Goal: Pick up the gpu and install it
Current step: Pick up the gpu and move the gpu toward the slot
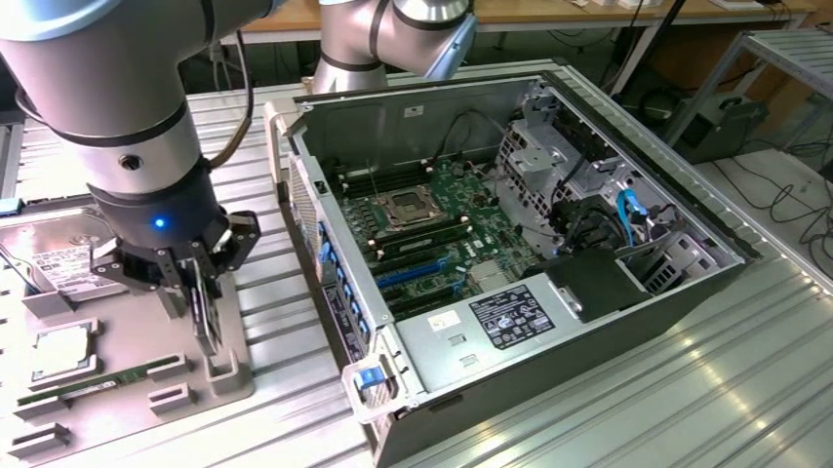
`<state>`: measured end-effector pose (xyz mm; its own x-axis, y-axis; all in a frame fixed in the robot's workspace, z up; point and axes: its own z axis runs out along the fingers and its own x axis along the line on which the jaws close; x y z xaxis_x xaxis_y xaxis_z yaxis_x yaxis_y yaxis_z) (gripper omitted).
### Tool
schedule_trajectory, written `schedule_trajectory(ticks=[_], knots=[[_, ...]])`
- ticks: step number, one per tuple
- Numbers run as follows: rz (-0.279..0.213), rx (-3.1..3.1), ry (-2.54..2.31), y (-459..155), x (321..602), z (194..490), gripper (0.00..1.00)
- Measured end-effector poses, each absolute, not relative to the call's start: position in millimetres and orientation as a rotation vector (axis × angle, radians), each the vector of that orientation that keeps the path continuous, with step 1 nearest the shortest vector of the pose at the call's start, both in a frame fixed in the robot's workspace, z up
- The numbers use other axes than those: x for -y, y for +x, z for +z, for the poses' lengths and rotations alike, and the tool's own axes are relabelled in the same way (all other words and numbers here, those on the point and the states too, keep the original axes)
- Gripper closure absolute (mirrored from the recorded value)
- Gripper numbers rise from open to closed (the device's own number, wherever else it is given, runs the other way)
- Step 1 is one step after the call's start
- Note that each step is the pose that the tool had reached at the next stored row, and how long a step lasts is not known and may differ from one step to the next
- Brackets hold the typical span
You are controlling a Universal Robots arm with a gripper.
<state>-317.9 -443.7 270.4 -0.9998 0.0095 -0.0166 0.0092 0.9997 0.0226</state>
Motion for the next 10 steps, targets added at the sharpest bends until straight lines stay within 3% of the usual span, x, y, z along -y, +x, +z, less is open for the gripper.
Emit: schedule_trajectory(ticks=[10], knots=[[0.035, -3.125, 0.015, -317.9, 443.7, 284.6, 0.72]])
